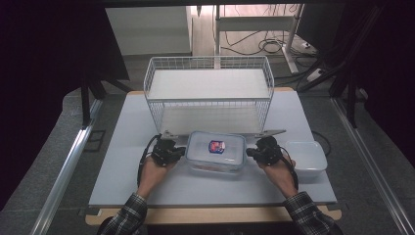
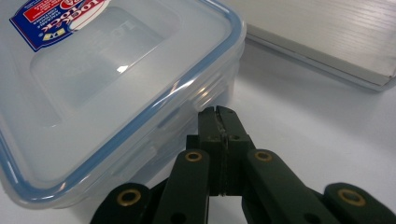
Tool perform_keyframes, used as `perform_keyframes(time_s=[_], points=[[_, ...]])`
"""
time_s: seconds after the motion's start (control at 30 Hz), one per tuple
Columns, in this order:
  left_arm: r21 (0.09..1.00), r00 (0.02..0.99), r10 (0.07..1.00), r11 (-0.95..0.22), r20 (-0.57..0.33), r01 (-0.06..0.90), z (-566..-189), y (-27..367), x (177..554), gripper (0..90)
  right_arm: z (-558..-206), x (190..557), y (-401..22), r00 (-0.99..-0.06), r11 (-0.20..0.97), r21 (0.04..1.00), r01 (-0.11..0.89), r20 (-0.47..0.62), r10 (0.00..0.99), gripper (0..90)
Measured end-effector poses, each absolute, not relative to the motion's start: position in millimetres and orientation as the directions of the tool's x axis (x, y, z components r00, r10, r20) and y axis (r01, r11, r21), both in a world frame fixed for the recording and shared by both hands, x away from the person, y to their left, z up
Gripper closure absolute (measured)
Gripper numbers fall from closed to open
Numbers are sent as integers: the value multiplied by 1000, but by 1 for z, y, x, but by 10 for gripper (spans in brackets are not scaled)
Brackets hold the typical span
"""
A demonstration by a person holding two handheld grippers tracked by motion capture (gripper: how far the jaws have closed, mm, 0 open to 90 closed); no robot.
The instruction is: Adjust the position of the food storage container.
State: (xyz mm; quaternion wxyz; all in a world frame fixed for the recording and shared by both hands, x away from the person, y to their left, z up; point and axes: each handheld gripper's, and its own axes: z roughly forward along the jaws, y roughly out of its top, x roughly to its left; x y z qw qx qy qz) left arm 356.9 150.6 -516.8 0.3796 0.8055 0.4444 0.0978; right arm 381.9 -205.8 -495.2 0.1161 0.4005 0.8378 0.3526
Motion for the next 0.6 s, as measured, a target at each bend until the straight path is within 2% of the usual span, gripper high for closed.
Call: perform_keyframes(time_s=[0.5, 0.6], points=[[683, 588, 797, -353, -138, 639, -513, 148, 325, 891, -495, 357, -205, -692, 466, 681, 565, 85, 717, 896], [693, 595, 794, -360, -124, 625, -514, 151, 327, 836, -495, 356, -204, -701, 481, 676, 559, 75, 709, 896]])
